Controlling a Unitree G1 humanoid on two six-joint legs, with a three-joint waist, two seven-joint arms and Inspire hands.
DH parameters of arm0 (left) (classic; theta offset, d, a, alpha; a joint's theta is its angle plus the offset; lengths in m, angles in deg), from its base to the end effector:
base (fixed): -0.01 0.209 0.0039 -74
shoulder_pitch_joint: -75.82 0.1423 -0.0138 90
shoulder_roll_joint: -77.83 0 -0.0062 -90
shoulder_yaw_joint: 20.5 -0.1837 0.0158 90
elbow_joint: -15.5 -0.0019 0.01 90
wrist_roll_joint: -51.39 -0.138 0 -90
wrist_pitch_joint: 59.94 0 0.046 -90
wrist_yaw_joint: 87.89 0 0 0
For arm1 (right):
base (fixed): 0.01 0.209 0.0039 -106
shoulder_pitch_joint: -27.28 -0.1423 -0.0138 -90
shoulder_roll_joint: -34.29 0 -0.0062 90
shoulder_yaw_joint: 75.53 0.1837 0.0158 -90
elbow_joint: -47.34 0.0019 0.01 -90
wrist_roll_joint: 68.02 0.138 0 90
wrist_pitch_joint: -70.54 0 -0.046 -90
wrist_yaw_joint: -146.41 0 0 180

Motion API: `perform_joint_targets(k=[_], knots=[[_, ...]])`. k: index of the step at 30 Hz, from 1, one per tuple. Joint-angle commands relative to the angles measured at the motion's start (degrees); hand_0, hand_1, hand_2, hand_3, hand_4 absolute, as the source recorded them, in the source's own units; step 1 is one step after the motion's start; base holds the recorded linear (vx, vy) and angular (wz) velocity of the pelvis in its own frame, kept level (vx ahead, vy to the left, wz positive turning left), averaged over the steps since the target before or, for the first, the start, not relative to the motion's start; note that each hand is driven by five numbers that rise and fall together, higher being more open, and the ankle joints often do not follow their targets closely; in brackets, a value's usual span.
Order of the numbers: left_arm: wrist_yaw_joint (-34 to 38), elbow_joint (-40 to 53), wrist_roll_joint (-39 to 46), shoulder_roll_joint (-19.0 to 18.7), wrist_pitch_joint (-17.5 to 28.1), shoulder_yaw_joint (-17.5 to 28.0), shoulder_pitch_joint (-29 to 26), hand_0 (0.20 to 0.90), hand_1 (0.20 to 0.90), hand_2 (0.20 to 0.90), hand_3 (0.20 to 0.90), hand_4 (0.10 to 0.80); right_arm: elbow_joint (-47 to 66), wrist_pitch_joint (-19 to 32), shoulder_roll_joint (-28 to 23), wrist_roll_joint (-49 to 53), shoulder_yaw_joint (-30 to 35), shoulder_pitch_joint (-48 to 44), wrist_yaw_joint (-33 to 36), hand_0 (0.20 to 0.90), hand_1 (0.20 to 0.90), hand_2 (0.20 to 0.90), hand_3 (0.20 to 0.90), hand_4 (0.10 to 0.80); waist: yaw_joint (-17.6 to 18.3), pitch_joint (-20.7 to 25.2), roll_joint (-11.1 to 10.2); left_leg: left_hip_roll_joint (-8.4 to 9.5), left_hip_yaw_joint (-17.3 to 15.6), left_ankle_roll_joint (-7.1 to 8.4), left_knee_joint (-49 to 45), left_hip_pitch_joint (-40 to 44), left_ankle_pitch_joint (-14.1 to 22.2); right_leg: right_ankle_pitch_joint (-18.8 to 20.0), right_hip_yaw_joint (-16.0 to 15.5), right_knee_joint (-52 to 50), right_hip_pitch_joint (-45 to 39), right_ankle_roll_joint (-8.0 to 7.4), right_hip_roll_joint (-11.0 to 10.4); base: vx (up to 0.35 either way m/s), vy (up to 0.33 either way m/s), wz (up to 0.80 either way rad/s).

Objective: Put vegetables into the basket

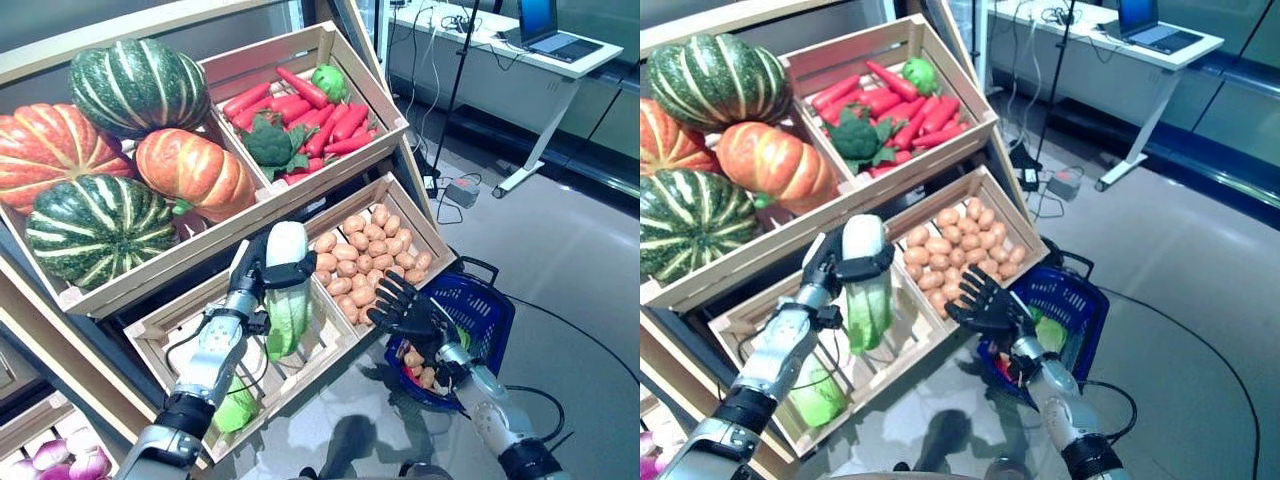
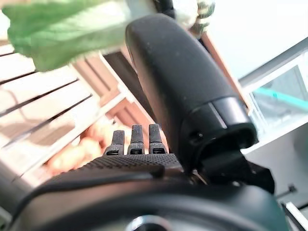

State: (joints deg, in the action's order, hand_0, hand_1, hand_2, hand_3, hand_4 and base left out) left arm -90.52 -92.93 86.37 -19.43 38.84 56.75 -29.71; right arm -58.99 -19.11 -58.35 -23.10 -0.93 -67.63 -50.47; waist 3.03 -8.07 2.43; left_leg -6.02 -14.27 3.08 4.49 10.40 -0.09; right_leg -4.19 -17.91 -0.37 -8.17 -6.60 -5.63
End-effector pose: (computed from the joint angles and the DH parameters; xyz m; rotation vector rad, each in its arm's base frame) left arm 0.2523 0.1941 0.0543 -0.1538 -0.0226 -0.1652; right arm 0.2089 -0.1743 0.0055 0.4486 0.2407 0.4052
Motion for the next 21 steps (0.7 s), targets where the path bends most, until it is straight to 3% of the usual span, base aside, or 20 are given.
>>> perform_joint_targets(k=[1, 6, 13, 21], knots=[[-6.3, 6.1, 10.5, -0.3, 5.0, 3.6, -8.7, 0.3, 0.3, 0.3, 0.3, 0.4, 5.6, -1.2, 1.1, 1.7, -1.2, -6.3, -5.9, 0.9, 0.9, 0.9, 0.9, 0.8, -0.2, 4.1, -1.9, 3.52, -0.2, -1.56, 0.5, 0.8, 3.7, 1.3, -0.5, 5.3, -2.9, 2.53, 0.5, 0.031, -0.032, -0.01], [-7.9, 7.3, 15.1, 1.9, 5.3, 2.6, -8.9, 0.3, 0.3, 0.3, 0.3, 0.4, 9.3, -3.5, 1.6, 3.6, -2.3, -7.6, -7.6, 0.9, 0.9, 0.9, 0.9, 0.8, 0.0, 4.7, -2.3, 3.29, -0.5, -1.6, 0.5, 1.2, 4.2, 1.3, -0.3, 5.4, -3.1, 2.51, 0.7, 0.029, -0.021, 0.0], [-9.3, 8.8, 15.2, 3.8, 4.9, 1.4, -7.6, 0.3, 0.3, 0.3, 0.3, 0.4, 15.4, -4.4, 1.4, 3.2, -3.3, -8.5, -8.1, 0.9, 0.9, 0.9, 0.9, 0.8, 0.2, 4.7, -2.7, 3.15, -1.0, -1.74, 0.5, 2.2, 4.7, 1.0, 0.7, 5.4, -3.7, 2.72, 1.1, 0.033, -0.007, -0.02], [-14.3, 10.2, 16.5, 4.3, 0.1, -0.5, -6.8, 0.3, 0.3, 0.3, 0.3, 0.4, 19.0, -5.6, 1.0, 3.9, -3.8, -9.2, -9.9, 0.9, 0.9, 0.9, 0.9, 0.8, 0.0, 4.9, -3.1, 3.04, -1.2, -1.81, 0.5, 3.1, 5.1, 0.8, 1.5, 5.4, -4.5, 2.71, 1.2, 0.004, 0.001, 0.0]])
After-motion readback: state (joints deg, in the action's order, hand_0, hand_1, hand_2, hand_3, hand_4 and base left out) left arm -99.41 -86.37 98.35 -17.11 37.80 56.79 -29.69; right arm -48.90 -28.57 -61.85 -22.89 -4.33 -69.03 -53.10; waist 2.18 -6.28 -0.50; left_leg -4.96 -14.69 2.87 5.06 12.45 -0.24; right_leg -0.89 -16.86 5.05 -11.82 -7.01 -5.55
